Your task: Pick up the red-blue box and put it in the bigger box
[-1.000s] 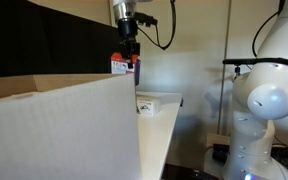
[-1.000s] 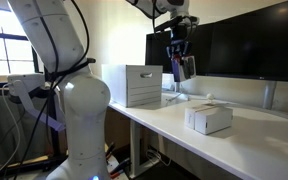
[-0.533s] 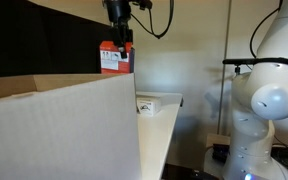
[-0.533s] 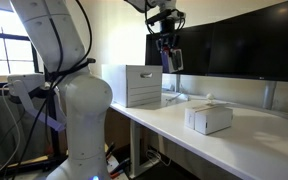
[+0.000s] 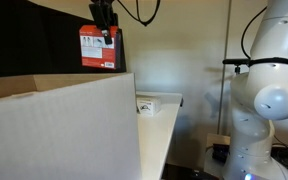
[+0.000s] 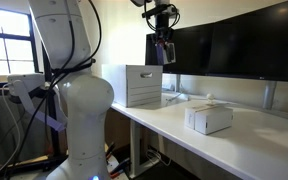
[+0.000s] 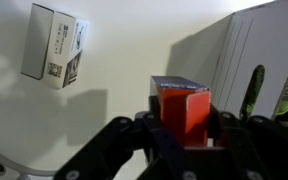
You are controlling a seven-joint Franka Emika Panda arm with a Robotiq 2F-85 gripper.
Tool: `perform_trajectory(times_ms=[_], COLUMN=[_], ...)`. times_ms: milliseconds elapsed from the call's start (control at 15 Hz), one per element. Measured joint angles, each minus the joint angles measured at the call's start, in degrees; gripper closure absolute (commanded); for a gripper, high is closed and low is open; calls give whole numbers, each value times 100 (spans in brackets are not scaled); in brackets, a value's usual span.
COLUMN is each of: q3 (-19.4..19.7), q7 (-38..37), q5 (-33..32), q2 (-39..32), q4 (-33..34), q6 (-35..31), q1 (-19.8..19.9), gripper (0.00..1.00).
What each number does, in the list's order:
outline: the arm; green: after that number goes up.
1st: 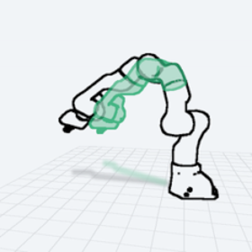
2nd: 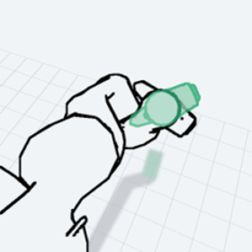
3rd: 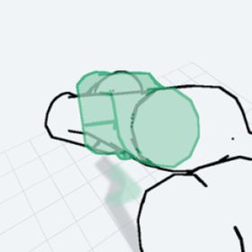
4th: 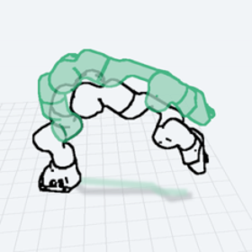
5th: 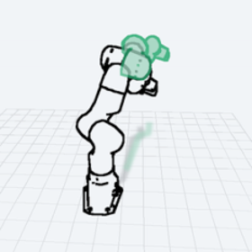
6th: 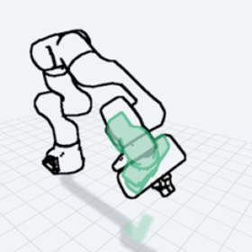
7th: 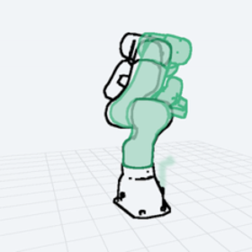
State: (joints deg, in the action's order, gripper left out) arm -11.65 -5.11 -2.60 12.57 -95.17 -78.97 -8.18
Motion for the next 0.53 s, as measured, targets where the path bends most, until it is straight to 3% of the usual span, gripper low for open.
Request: perform_trajectory(times_ms=[533], q3=[-358], q7=[0], q5=[-184], q2=[-1437], q4=[1766], q6=[359], q1=[-469], gripper=[84])
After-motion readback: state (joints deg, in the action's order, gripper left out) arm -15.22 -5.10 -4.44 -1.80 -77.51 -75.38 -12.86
